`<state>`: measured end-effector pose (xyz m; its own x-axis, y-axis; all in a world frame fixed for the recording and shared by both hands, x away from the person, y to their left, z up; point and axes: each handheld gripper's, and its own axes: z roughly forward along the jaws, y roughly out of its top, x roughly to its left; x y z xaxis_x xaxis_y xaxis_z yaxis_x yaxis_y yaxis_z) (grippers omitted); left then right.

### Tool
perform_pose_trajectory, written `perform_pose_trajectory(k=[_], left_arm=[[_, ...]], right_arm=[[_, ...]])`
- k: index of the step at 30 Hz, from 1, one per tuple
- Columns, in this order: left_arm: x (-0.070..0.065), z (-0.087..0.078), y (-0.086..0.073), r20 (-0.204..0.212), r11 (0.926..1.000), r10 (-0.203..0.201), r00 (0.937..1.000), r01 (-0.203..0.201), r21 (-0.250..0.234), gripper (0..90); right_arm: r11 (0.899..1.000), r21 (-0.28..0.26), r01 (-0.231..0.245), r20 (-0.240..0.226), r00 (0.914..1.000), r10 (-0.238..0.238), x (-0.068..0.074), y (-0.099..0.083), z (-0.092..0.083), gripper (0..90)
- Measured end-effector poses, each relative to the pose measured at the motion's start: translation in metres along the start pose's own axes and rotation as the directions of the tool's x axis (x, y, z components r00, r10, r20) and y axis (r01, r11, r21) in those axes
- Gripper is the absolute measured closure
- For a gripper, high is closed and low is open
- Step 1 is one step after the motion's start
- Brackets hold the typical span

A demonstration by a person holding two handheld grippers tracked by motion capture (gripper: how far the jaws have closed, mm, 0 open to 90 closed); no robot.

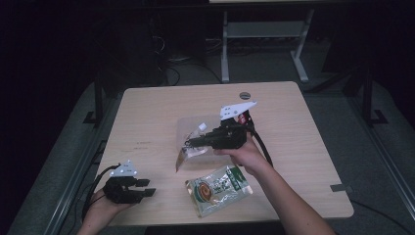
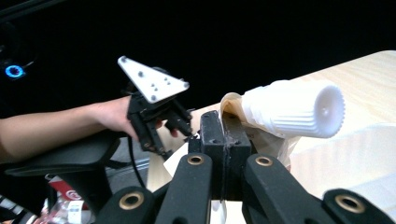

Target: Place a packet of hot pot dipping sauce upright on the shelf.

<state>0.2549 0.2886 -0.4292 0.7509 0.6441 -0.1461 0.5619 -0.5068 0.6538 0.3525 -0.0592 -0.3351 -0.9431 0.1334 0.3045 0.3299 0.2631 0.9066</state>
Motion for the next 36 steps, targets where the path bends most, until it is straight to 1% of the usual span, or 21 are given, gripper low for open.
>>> perform_pose_trajectory(k=[1, 3, 4, 6, 8, 9, 10, 13, 14, 15, 17, 19, 23, 24, 25, 26, 28, 31, 33, 35, 36], left_arm=[[0.000, 0.000, 0.000, -0.002, 1.0000, 0.006, 1.0000, -0.006, 0.004, 51.7], [0.001, 0.000, 0.000, -0.003, 1.0000, -0.001, 1.0000, 0.001, -0.003, 49.8], [0.002, 0.000, 0.000, -0.004, 1.0000, 0.006, 1.0000, -0.005, 0.003, 49.1], [0.001, 0.000, -0.001, -0.005, 1.0000, -0.008, 1.0000, 0.008, -0.004, 47.8], [0.002, 0.000, -0.001, -0.007, 0.9999, -0.010, 0.9999, 0.010, -0.007, 46.3], [0.002, 0.000, -0.001, -0.007, 0.9999, -0.011, 0.9999, 0.011, -0.009, 46.3], [0.001, 0.000, -0.001, -0.007, 0.9999, -0.012, 0.9999, 0.011, -0.012, 45.5], [0.002, 0.000, -0.001, -0.008, 1.0000, -0.005, 1.0000, 0.005, -0.007, 45.0], [0.001, 0.000, -0.001, -0.007, 0.9998, -0.010, 0.9999, 0.010, -0.015, 45.0], [0.001, 0.000, -0.001, -0.006, 0.9998, -0.009, 0.9999, 0.009, -0.015, 44.7], [0.001, 0.000, -0.001, -0.006, 0.9999, -0.005, 1.0000, 0.005, -0.011, 44.6], [0.000, -0.001, -0.002, -0.007, 0.9999, -0.010, 0.9999, 0.010, -0.014, 44.6], [0.001, -0.001, -0.003, -0.008, 0.9999, -0.007, 0.9999, 0.007, -0.012, 44.6], [0.000, -0.001, -0.003, -0.008, 0.9997, -0.016, 0.9998, 0.015, -0.020, 44.6], [0.001, -0.001, -0.003, -0.007, 0.9998, -0.011, 0.9999, 0.010, -0.016, 44.6], [0.001, -0.001, -0.004, -0.007, 0.9997, -0.016, 0.9998, 0.016, -0.019, 44.6], [0.001, -0.001, -0.004, -0.007, 0.9997, -0.016, 0.9998, 0.016, -0.019, 44.7], [0.000, -0.002, -0.005, -0.008, 0.9995, -0.025, 0.9997, 0.025, -0.022, 44.7], [0.001, -0.003, -0.005, -0.011, 0.9997, -0.020, 0.9997, 0.020, -0.016, 44.6], [0.001, -0.002, -0.005, -0.012, 0.9994, -0.027, 0.9996, 0.027, -0.023, 44.6], [0.001, -0.003, -0.006, -0.012, 0.9996, -0.022, 0.9997, 0.022, -0.016, 44.6]], right_arm=[[1.000, -0.004, -0.001, 0.010, 0.9999, 0.001, -0.002, 0.000, -0.002, 89.9], [1.000, -0.007, -0.006, 0.023, 0.9997, 0.006, -0.006, 0.000, -0.006, 89.9], [1.000, -0.014, -0.010, 0.030, 0.9995, 0.011, -0.007, 0.000, -0.007, 90.0], [1.000, -0.018, -0.019, 0.041, 0.9990, 0.020, -0.011, -0.001, -0.010, 89.9], [0.999, -0.022, -0.031, 0.053, 0.9981, 0.032, -0.016, -0.001, -0.013, 89.9], [0.999, -0.022, -0.031, 0.053, 0.9981, 0.032, -0.016, -0.001, -0.013, 89.9], [0.999, -0.015, -0.030, 0.067, 0.9973, 0.031, -0.021, 0.000, -0.014, 89.9], [0.999, -0.012, -0.035, 0.079, 0.9962, 0.036, -0.024, 0.001, -0.014, 89.9], [0.999, -0.010, -0.036, 0.084, 0.9958, 0.037, -0.026, 0.001, -0.014, 89.9], [0.999, -0.009, -0.038, 0.098, 0.9944, 0.038, -0.030, 0.003, -0.015, 89.9], [0.999, -0.008, -0.037, 0.103, 0.9940, 0.037, -0.031, 0.004, -0.015, 89.9], [0.999, -0.010, -0.037, 0.118, 0.9923, 0.038, -0.039, 0.008, -0.015, 89.9], [0.999, 0.002, -0.046, 0.133, 0.9902, 0.045, -0.046, 0.011, -0.014, 89.9], [0.999, 0.005, -0.046, 0.137, 0.9896, 0.045, -0.048, 0.012, -0.013, 89.9], [0.999, 0.009, -0.042, 0.140, 0.9893, 0.040, -0.050, 0.012, -0.013, 89.9], [0.998, 0.012, -0.055, 0.139, 0.9889, 0.053, -0.054, 0.012, -0.012, 89.9], [0.998, 0.018, -0.064, 0.147, 0.9873, 0.061, -0.056, 0.011, -0.012, 89.9], [0.997, 0.019, -0.069, 0.150, 0.9865, 0.065, -0.061, 0.010, -0.011, 89.9], [0.998, 0.018, -0.066, 0.151, 0.9866, 0.062, -0.062, 0.009, -0.011, 89.9], [0.997, 0.023, -0.071, 0.157, 0.9853, 0.066, -0.065, 0.007, -0.013, 89.9], [0.997, 0.021, -0.074, 0.157, 0.9850, 0.070, -0.065, 0.006, -0.013, 89.9]])
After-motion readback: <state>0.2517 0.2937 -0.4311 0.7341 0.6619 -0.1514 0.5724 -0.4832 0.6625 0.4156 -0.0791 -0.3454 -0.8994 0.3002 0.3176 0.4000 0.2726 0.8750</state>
